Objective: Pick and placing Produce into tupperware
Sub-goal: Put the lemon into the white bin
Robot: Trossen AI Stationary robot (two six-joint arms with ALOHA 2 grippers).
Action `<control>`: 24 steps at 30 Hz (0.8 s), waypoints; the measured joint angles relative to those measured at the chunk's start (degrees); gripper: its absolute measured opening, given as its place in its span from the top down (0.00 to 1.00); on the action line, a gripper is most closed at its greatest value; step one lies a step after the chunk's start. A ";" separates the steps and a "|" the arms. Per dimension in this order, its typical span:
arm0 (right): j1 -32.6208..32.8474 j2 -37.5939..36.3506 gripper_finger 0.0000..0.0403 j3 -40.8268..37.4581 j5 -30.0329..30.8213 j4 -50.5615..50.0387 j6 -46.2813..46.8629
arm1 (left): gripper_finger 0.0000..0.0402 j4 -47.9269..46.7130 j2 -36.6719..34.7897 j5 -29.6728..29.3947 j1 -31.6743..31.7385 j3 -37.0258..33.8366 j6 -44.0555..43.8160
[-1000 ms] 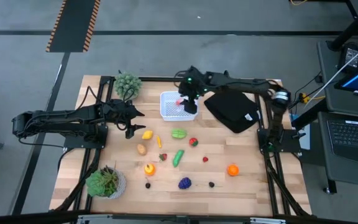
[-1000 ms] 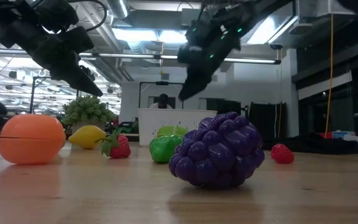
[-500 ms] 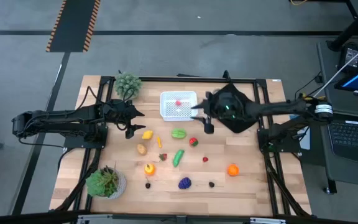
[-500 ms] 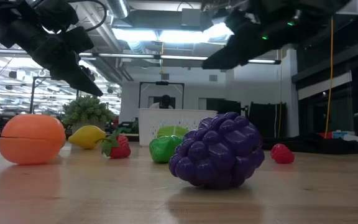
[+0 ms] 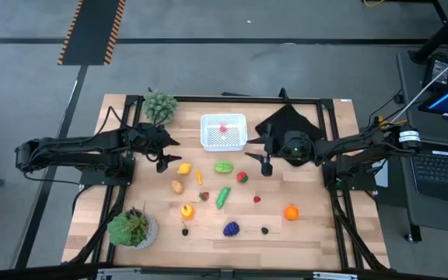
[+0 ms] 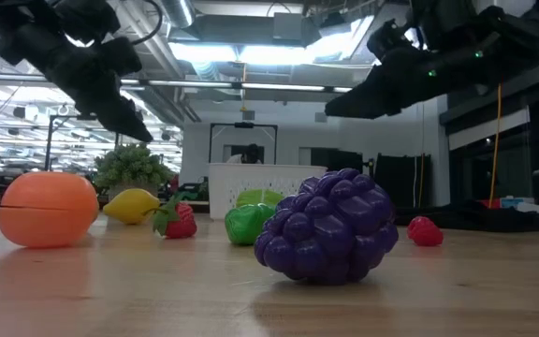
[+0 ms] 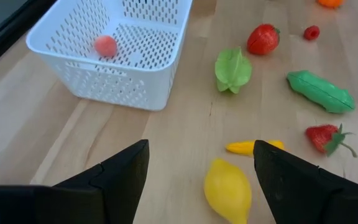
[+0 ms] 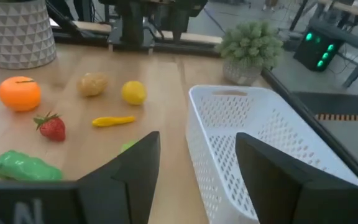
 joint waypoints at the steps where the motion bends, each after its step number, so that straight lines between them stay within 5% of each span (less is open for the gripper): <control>1: -0.32 0.00 0.47 0.00 0.12 0.99 -0.61 | 0.31 -2.06 0.00 -0.10 -0.19 1.01 -0.02; 13: -4.71 0.22 0.47 0.00 1.01 2.96 -0.91 | 0.31 -14.39 1.82 -10.40 -7.94 7.68 -9.95; 24: -5.17 0.22 0.47 0.02 0.85 1.89 -1.04 | 0.31 -14.53 16.56 -20.95 -18.33 11.25 -26.78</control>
